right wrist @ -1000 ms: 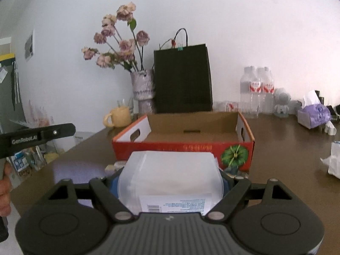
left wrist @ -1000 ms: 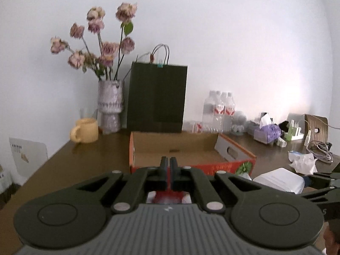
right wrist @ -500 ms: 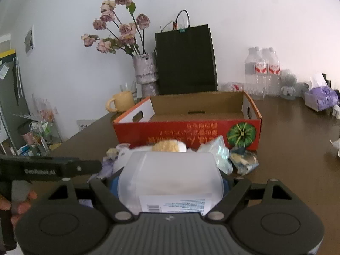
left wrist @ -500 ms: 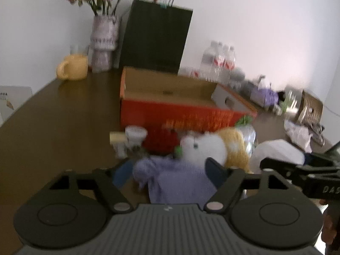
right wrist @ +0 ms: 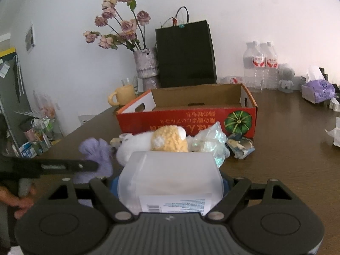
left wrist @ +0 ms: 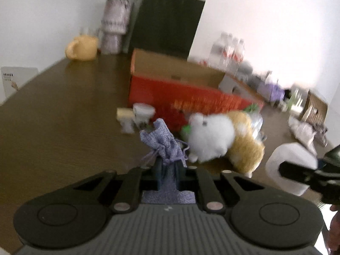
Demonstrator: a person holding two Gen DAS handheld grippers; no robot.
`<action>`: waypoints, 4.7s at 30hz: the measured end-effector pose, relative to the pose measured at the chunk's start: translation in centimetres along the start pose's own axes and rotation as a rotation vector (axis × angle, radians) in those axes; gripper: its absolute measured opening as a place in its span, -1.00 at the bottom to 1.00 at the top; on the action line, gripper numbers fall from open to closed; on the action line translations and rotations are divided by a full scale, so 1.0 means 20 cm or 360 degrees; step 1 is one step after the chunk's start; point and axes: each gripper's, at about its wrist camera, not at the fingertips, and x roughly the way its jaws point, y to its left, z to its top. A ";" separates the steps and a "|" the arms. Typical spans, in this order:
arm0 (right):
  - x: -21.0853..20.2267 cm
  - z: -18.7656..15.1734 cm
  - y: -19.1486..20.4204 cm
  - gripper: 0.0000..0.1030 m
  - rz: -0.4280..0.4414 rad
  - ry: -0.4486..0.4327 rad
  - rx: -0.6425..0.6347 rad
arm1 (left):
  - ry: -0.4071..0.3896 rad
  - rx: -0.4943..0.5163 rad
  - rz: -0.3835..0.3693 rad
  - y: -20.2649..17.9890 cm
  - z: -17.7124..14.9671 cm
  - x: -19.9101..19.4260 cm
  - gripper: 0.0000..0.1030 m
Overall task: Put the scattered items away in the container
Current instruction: 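Lift the lavender pouch with the left tool while the right tool lifts the white box, then release the pouch into the cardboard box with the left tool while the right releases the white box, then withdraw both tools from the cardboard box toward the remaining items, then grasp the white-and-tan plush toy with the right tool while the left tool grasps the green tissue pack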
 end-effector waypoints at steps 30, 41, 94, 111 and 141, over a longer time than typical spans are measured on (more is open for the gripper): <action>1.35 0.96 -0.51 0.58 -0.0139 0.0148 0.0073 | 0.0084 0.0170 -0.0071 -0.02 0.99 1.23 -0.72; 1.64 0.99 -0.52 0.59 -0.0203 0.0516 -0.0038 | 0.0429 0.0186 0.0057 0.03 0.98 1.53 -0.44; 0.07 0.09 -0.20 1.00 -0.0011 0.0136 0.0068 | -0.0071 0.0152 0.0107 -0.11 0.04 0.01 1.00; 0.37 0.09 0.00 0.37 -0.0013 0.0167 -0.0263 | -0.0005 0.0118 0.0123 -0.02 0.01 0.09 1.00; 0.12 0.09 -0.42 -0.12 -0.0045 -0.0094 0.0162 | 0.0198 0.0351 0.0254 -0.43 0.04 0.63 0.03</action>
